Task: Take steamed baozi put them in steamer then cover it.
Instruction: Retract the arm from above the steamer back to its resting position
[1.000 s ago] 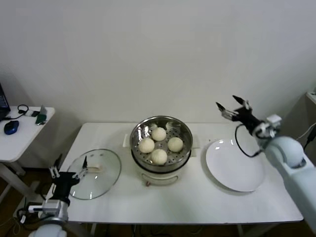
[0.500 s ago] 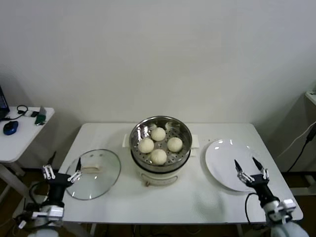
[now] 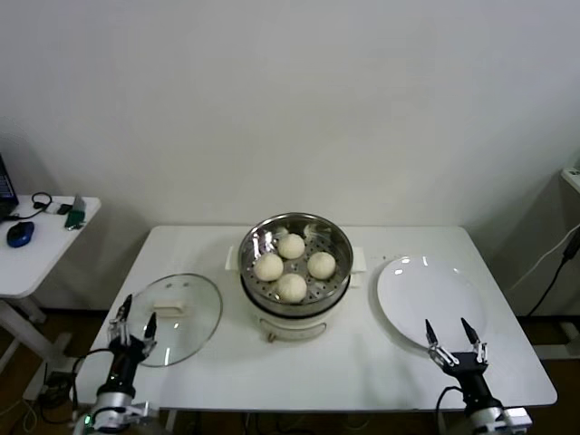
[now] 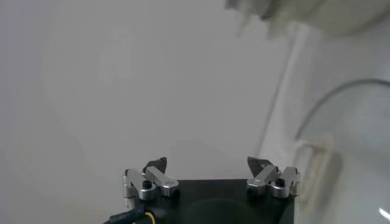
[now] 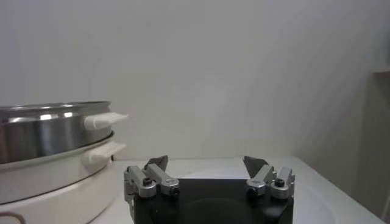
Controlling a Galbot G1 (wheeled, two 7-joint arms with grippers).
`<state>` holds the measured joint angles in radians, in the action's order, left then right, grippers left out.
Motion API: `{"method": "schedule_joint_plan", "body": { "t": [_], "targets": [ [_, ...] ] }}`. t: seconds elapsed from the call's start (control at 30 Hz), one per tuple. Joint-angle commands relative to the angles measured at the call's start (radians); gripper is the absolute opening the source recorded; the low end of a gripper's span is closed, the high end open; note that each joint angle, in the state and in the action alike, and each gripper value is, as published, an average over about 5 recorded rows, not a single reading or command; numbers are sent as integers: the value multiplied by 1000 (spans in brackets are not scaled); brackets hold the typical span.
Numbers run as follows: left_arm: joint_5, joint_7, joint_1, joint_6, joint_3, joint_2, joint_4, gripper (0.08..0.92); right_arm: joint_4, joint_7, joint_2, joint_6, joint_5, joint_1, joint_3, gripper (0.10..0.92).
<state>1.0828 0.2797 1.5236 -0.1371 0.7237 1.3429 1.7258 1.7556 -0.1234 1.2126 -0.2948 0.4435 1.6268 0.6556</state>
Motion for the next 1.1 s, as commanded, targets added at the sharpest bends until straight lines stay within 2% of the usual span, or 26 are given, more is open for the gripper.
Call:
{"method": "schedule_joint_plan", "body": {
  "t": [0.03,0.67,1.1],
  "targets": [
    [221,30,-107,31,-23,13,-189,823,14,13,56,-12,-52,43,0,823],
    [299,36,-295,64,-51,6,-377,823,31,5,82,-27,-59,67,13,823],
    [314,32,-329,67,-54,-2,-426,822,55,4,100,-25,-74,72,11,823]
  ]
}}
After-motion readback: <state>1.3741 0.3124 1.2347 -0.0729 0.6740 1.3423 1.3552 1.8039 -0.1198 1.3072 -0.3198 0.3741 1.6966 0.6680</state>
